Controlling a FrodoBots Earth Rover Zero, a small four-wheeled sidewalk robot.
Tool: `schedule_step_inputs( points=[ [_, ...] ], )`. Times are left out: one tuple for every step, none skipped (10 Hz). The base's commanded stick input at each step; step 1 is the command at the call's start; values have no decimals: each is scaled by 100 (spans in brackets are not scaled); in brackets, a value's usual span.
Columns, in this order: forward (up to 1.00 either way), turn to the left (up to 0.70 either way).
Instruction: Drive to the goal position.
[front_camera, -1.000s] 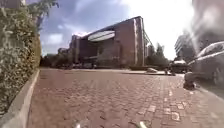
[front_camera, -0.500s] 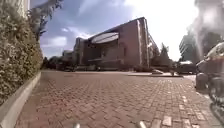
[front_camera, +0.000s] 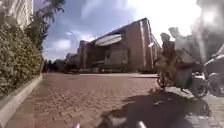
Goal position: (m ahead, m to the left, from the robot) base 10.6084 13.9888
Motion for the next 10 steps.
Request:
schedule_step_inputs(
  points=[
    [70, 14],
    [70, 14],
    [70, 14],
    [70, 14],
    [70, 14],
    [70, 14],
    [70, 14],
    [70, 14],
    [70, 14],
    [70, 14]
  ],
)
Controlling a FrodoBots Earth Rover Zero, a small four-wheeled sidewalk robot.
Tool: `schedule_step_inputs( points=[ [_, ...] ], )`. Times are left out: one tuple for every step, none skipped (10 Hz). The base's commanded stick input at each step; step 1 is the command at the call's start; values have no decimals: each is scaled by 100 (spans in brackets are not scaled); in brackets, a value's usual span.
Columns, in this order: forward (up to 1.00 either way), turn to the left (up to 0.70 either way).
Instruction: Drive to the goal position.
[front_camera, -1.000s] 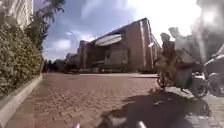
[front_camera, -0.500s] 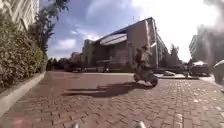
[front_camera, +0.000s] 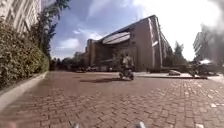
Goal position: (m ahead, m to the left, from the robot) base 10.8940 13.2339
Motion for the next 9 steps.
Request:
schedule_step_inputs(
  points=[
    [70, 14],
    [70, 14],
    [70, 14],
    [70, 14],
    [70, 14],
    [70, 14],
    [70, 14],
    [70, 0],
    [70, 1]
  ],
)
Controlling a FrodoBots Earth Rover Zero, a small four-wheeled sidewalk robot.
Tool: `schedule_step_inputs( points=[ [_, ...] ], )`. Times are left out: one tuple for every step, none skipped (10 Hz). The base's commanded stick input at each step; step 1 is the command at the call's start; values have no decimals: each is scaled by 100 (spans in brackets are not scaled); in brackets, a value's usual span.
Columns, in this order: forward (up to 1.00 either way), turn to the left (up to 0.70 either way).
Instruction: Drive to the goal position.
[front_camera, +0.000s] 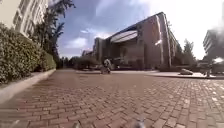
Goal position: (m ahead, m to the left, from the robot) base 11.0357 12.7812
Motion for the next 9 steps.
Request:
schedule_step_inputs(
  points=[
    [70, 8],
    [70, 14],
    [70, 14],
    [70, 14],
    [70, 14],
    [70, 14],
    [70, 14],
    [70, 14],
    [70, 14]
  ],
)
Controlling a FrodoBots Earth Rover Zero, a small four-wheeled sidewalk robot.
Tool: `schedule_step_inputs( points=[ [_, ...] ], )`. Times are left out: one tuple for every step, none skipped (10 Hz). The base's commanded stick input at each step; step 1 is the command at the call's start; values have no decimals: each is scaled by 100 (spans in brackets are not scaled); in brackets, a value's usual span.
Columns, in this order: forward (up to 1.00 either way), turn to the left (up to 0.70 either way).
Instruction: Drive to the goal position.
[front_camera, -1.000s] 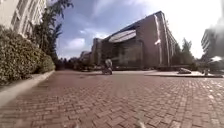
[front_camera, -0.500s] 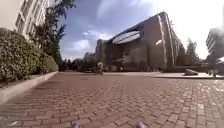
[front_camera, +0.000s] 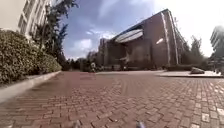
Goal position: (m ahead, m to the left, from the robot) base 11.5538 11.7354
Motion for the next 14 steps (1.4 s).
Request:
schedule_step_inputs(
  points=[
    [70, 14],
    [70, 14],
    [70, 14],
    [70, 14],
    [70, 14],
    [70, 14],
    [70, 14],
    [70, 14],
    [70, 14],
    [70, 14],
    [70, 14],
    [70, 14],
    [70, 14],
    [70, 14]
  ],
)
